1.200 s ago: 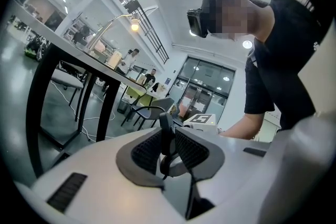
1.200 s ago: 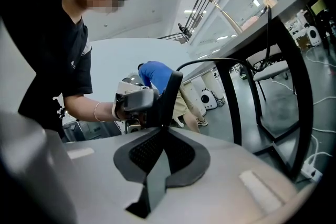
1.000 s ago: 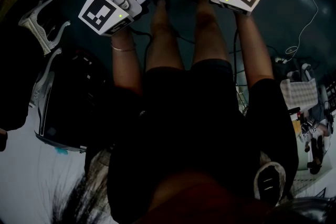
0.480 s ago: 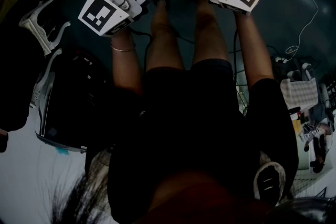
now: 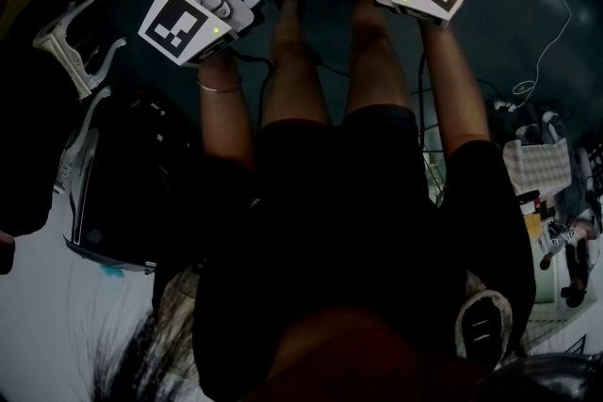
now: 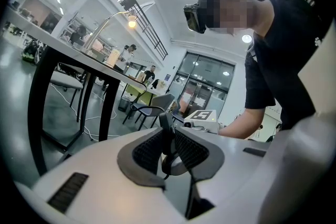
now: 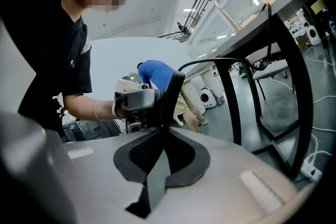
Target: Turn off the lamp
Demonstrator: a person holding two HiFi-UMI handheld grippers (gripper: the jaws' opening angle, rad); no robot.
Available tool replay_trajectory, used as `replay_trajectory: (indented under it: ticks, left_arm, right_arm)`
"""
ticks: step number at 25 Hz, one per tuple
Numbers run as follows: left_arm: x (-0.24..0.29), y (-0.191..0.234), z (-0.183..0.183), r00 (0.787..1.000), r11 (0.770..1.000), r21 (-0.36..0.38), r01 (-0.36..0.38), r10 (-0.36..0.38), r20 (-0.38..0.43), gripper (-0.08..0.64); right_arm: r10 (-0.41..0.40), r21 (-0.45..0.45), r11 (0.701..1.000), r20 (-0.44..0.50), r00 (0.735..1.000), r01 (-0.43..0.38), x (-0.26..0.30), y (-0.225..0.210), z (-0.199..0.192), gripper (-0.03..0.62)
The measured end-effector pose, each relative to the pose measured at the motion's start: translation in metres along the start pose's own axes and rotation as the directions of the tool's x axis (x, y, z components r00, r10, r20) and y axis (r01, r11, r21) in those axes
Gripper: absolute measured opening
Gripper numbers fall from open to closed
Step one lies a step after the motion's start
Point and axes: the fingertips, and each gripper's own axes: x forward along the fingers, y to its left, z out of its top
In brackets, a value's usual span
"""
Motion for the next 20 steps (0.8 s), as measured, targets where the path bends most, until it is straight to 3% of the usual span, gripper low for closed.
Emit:
replay_trajectory:
  ticks: [20]
  left_arm:
    - [-0.0007, -0.0004, -0.0035, 0.999, 0.999, 0.05, -0.005, 0.007, -0.036, 0.062]
  right_arm:
    - [0.017, -0.002, 1.0, -0.001, 1.0, -0.017, 0.0007, 0.0029, -0.0001, 0.005]
